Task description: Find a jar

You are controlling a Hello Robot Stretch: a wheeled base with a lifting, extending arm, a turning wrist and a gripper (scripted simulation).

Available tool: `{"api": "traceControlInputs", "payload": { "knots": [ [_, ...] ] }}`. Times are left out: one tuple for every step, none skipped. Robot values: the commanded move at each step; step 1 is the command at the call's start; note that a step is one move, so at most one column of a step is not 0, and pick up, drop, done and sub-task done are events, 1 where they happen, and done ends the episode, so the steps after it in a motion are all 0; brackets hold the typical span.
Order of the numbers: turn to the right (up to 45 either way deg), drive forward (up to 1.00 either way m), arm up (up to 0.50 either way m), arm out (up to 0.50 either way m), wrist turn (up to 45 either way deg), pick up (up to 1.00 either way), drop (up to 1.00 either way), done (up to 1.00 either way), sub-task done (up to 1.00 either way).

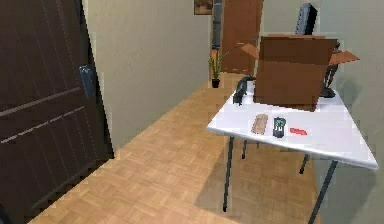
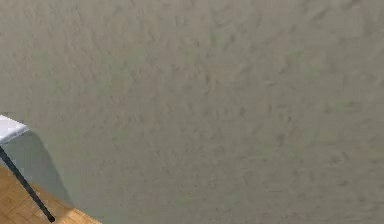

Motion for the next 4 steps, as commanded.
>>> {"api": "traceControlInputs", "payload": {
  "knots": [
    [-9.0,0.00,0.00,0.00,0.0,0.00,0.00,0.00,0.00],
    [0.0,1.00,0.00,0.00,0.0,0.00,0.00,0.00,0.00],
    [-12.0,0.00,0.00,0.00,0.0,0.00,0.00,0.00,0.00],
    [0.0,0.15,0.00,0.00,0.0,0.00,0.00,0.00,0.00]
  ]
}}
